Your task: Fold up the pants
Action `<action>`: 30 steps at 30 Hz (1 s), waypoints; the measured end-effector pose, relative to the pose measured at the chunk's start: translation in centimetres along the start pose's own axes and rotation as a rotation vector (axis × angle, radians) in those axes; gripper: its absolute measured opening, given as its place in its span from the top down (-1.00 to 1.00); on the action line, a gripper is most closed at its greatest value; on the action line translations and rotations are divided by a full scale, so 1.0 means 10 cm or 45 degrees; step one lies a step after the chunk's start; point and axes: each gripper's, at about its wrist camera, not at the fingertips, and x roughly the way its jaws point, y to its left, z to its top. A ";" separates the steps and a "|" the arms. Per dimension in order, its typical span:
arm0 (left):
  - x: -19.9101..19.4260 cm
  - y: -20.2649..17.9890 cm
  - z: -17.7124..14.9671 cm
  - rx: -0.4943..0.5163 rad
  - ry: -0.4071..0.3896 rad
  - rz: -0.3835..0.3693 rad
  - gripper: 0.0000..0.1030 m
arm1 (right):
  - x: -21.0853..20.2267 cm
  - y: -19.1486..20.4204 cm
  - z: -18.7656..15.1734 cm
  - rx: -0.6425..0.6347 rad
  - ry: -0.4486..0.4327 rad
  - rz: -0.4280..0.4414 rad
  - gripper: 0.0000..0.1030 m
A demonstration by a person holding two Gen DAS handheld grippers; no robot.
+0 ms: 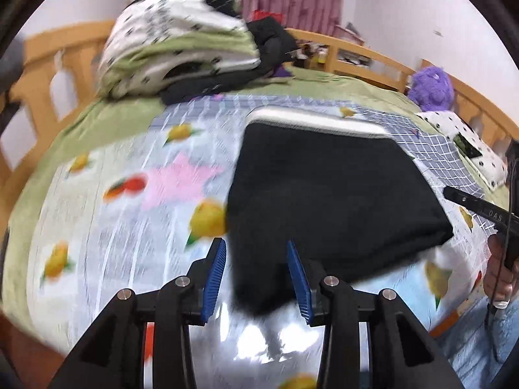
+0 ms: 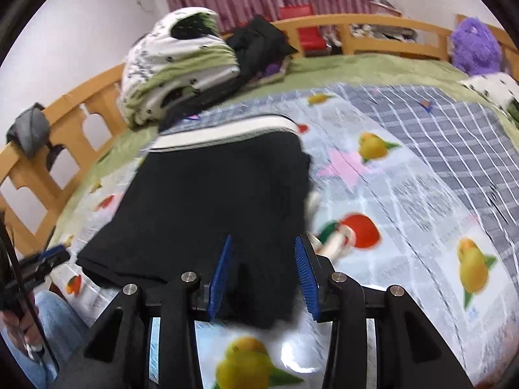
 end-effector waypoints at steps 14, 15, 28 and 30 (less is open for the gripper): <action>0.51 -0.25 -0.33 0.105 0.153 -0.031 0.21 | 0.39 0.31 -0.33 -0.269 0.100 -0.196 0.22; 0.50 -0.23 -0.34 0.095 0.152 -0.048 0.21 | 0.36 0.29 -0.33 -0.265 0.104 -0.176 0.22; 0.75 -0.09 0.95 0.016 0.015 -0.047 -0.32 | 0.50 0.16 0.95 -0.087 -0.093 -0.017 0.20; 0.90 -0.13 1.07 0.035 -0.011 -0.034 -0.33 | 0.72 0.20 1.11 -0.102 -0.081 -0.046 0.20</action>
